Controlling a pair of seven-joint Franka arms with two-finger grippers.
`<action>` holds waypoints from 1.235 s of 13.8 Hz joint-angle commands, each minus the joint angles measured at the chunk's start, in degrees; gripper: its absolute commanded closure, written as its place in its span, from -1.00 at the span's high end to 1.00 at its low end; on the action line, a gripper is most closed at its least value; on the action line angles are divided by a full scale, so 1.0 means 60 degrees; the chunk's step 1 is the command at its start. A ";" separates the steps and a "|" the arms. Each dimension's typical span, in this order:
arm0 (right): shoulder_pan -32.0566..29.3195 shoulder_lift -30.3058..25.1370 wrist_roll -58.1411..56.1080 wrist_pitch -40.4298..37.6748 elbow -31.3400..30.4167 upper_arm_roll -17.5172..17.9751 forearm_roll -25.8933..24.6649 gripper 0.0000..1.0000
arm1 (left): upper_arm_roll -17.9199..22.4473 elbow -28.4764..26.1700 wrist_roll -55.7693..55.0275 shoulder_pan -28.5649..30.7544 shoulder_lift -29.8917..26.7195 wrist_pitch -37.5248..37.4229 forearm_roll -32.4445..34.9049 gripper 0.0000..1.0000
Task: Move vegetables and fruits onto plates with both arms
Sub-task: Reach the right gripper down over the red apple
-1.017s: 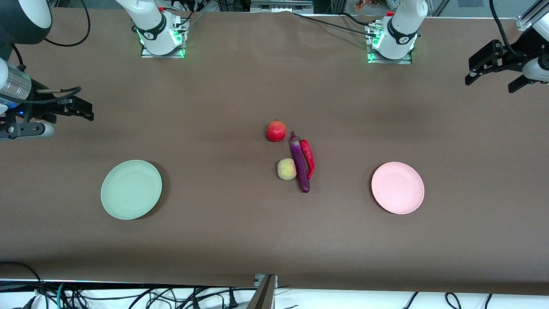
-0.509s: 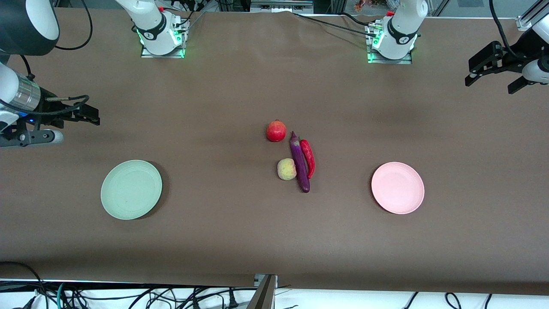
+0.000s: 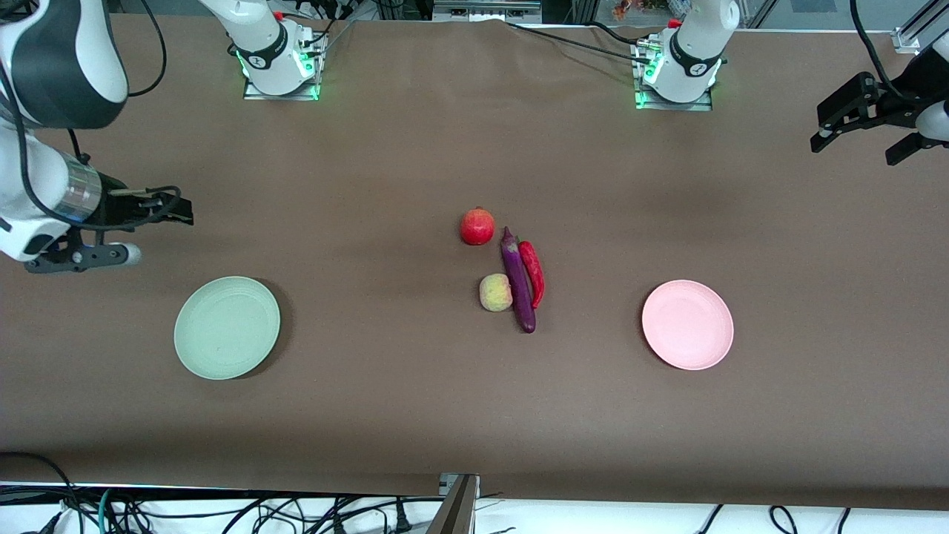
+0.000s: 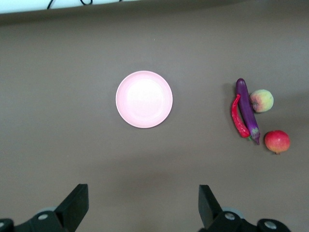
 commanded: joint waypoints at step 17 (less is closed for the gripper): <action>0.6133 0.3903 0.9110 0.5861 0.0164 -0.0017 0.0927 1.00 | 0.0088 0.0095 0.0107 0.0183 0.0016 -0.0044 -0.0047 1.00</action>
